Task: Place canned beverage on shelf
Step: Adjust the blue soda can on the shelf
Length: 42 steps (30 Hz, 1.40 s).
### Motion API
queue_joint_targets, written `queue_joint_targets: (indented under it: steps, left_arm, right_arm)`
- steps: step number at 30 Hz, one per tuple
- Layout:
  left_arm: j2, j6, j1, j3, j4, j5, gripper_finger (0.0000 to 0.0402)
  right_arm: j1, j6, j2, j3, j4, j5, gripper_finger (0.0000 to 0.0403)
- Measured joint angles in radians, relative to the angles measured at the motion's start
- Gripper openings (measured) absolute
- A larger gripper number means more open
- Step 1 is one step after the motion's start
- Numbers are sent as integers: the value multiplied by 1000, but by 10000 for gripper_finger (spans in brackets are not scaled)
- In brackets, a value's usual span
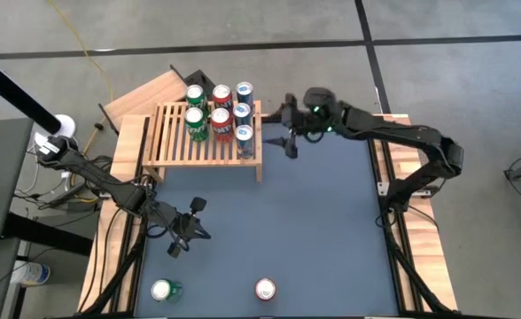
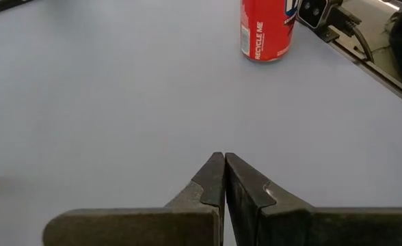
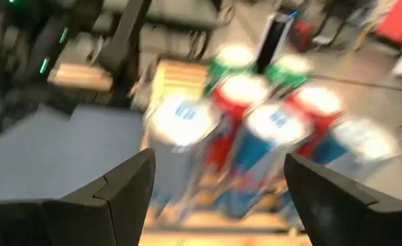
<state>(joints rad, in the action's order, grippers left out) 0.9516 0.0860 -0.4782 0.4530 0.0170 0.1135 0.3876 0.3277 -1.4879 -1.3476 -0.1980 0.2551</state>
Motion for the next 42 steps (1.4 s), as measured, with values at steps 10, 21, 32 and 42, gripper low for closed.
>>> queue_joint_targets:
  steps: [10, 21, 32, 42]
  left_arm:
    - [0, 15, 0, 0, 0, 23, 0]
    - [0, 7, 1, 0, 26, 23, 0]
    - [0, -18, 1, 0, 45, 22, 0]
    - [0, -18, 1, 0, 48, 21, 0]
  right_arm:
    - [65, -275, -152, -356, -171, -51, 317]
    - [-6, -362, -467, -806, -502, -309, 317]
    - [-41, -378, -563, -937, -568, -434, 316]
    - [-40, -399, -563, -938, -585, -419, 316]
